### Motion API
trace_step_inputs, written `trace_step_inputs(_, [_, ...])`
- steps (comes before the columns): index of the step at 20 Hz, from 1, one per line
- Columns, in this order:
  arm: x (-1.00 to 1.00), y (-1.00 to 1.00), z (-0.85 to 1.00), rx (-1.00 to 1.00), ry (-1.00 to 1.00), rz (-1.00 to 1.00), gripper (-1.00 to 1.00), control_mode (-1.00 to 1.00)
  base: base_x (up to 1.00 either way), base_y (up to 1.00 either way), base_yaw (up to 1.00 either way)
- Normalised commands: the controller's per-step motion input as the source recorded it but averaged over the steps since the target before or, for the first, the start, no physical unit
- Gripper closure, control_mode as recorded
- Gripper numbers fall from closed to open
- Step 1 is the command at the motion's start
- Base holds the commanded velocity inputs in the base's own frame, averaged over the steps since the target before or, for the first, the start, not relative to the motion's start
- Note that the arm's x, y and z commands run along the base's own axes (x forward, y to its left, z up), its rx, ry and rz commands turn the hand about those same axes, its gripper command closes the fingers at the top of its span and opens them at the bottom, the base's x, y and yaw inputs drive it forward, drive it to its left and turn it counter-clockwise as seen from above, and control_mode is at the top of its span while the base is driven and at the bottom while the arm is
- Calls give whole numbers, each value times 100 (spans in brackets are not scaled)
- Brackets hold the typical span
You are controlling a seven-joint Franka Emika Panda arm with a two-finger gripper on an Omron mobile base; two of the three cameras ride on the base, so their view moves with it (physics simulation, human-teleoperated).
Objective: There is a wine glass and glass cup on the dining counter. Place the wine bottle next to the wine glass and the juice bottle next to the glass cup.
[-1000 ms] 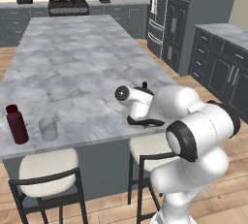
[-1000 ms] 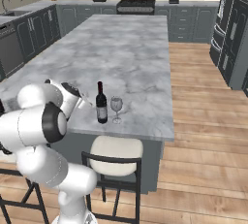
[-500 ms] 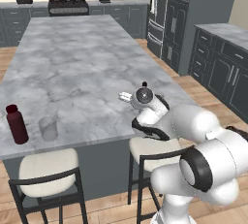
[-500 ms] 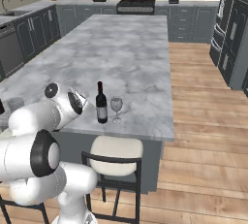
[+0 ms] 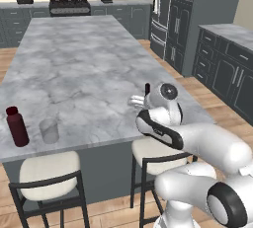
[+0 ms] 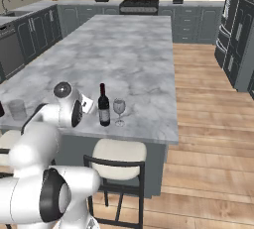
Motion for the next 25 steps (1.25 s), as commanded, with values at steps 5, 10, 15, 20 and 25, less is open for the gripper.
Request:
trace_step_inputs(5, [-32,0,54,0,31,11,-100,-100,0,0,0])
trace_step_inputs(10, [-36,0,51,0,35,11,-100,-100,0,0,0])
trace_step_inputs(15, [-57,0,39,-2,13,13,-100,-100,0,0,0])
trace_step_inputs(20, [-69,0,12,-17,-3,7,-100,-100,0,0,0])
trace_step_inputs(25, [-81,0,0,-13,-23,5,-100,-100,0,0,0])
